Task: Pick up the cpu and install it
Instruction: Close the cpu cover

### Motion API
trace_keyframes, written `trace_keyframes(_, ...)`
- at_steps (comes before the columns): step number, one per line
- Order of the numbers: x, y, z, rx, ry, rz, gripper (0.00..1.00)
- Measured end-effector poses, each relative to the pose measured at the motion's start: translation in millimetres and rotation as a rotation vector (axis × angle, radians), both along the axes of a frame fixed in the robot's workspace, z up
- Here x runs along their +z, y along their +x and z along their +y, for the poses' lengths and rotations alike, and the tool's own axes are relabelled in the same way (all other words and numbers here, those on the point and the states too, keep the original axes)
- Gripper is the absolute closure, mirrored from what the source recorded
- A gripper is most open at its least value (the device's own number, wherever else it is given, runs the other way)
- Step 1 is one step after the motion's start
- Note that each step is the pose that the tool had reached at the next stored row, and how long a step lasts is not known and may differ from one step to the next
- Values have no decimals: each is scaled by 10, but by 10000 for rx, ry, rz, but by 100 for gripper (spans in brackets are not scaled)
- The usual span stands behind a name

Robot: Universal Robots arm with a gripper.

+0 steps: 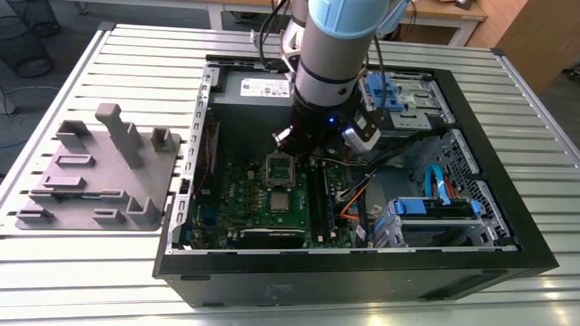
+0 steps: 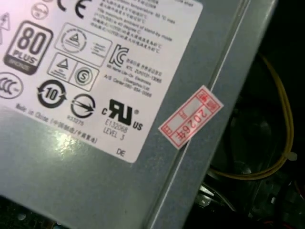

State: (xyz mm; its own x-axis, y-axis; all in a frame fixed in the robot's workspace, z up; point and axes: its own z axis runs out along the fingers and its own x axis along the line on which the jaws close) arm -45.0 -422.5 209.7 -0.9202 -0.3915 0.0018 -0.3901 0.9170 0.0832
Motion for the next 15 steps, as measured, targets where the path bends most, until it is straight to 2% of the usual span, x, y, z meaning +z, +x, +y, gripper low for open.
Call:
trace_keyframes(7,71,0,-9,95,1,0,89)
trace_keyframes(15,71,0,-9,155,-2,-1,89)
